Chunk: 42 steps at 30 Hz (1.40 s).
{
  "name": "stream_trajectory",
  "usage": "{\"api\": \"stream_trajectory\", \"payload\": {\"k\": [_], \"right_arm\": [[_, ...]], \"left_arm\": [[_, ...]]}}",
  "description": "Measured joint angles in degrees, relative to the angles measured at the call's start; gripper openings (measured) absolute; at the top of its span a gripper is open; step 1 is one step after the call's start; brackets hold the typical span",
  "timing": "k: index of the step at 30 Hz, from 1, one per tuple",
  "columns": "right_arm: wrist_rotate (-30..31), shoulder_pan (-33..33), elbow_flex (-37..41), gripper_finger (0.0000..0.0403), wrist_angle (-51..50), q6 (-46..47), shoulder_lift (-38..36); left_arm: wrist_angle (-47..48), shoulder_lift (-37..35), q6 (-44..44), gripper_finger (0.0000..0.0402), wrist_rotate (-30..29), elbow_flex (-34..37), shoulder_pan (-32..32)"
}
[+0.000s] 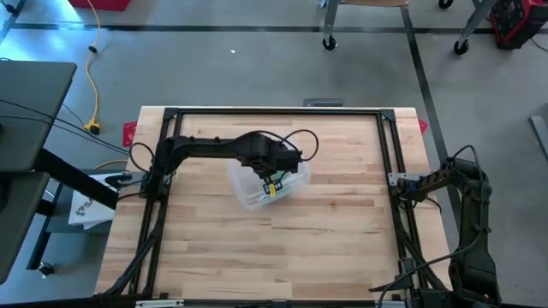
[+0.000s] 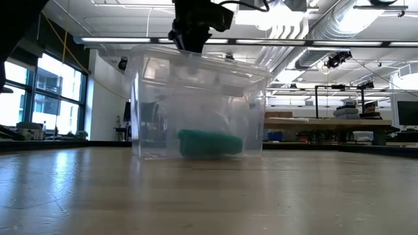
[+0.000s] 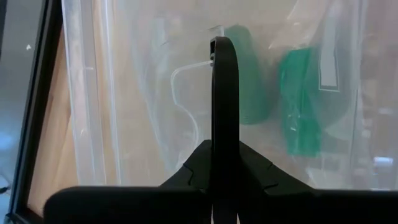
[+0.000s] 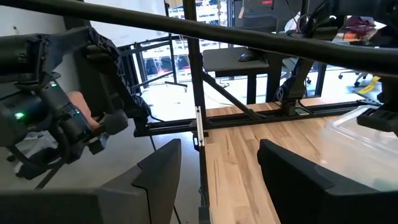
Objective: Roll bandage
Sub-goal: Close the transparent bin
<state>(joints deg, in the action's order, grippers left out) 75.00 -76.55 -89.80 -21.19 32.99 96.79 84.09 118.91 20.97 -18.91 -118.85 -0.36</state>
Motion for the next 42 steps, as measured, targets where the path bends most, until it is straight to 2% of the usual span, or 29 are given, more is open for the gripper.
{"api": "stream_trajectory", "payload": {"k": [18,26,42], "right_arm": [[0.04,0.02,0.00,0.0206,-0.02,-0.41,0.00],[0.20,0.02,0.00,0.0206,-0.02,-0.39,0.00],[0.00,0.02,0.00,0.0206,0.00,-0.22,0.00]], "left_arm": [[3.24,-0.04,-0.15,0.0030,-1.06,-2.25,-4.22],[3.00,0.26,-0.78,0.0030,-3.24,-1.95,-4.63],[4.85,2.27,0.46,0.0033,-2.03,-2.03,-5.49]]}}
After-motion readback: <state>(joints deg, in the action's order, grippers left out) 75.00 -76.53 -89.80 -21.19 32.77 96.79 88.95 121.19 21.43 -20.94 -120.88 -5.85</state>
